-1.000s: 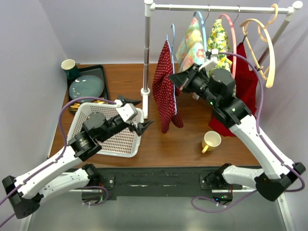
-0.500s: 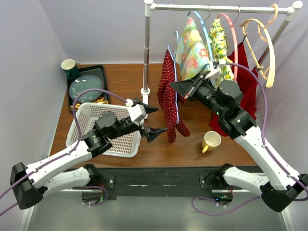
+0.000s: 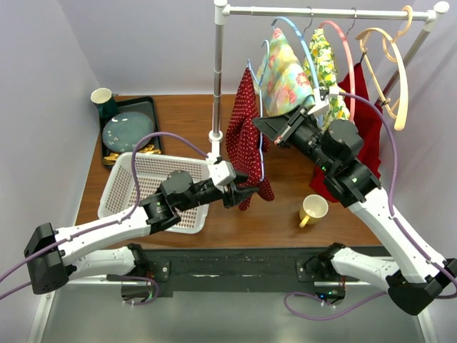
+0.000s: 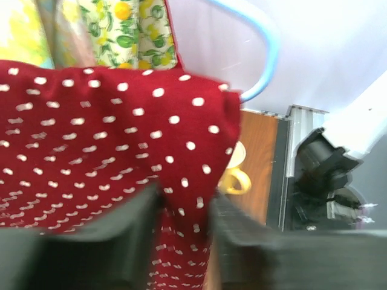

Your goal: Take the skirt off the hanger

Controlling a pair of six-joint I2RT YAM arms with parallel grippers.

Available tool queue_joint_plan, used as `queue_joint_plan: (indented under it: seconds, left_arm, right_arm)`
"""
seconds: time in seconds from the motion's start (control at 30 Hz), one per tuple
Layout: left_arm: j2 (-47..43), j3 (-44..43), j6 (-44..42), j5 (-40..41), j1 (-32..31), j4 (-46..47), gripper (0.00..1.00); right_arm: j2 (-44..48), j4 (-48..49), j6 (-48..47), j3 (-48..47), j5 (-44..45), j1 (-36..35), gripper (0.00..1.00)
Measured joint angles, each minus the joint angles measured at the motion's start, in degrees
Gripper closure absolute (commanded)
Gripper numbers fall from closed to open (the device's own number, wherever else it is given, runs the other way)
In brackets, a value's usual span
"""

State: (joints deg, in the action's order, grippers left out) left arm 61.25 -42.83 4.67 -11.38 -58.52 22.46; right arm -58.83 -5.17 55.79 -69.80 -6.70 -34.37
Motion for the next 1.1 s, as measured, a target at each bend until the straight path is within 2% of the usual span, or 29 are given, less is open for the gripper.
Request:
queue_joint_plan:
  seconds: [0.17,0.33,0.57,0.77,1.1]
  left_arm:
    - [-1.2,0.0,-1.3,2.9,-0.1,-1.9,1.0]
    - [-7.5,0.0,-1.3,7.1,-0.1,-6.6,1.0]
    - [-15.3,-2.5,-1.5,17.3,-0.1,-17.8,1.0]
    - [-17.7,-13.9,-3.9,30.0,-0.2,-28.3,1.0]
    - [-17.7,-32.6,-13.5,49.5,-0.2,-28.9,1.0]
  right_arm:
    - [2.2,-0.5,-0.8,1.7,1.3,0.0,1.0]
    - [4.7,-2.8,-3.6,3.2,4.5,0.0,1.0]
    - [6.2,-3.8,-7.1,6.0,6.6,0.0,1.0]
    - [7.1,-4.3,-10.1,8.8,5.4,0.0,1.0]
    - [9.2,-4.8,-13.7,11.2,4.3,-0.1,1.0]
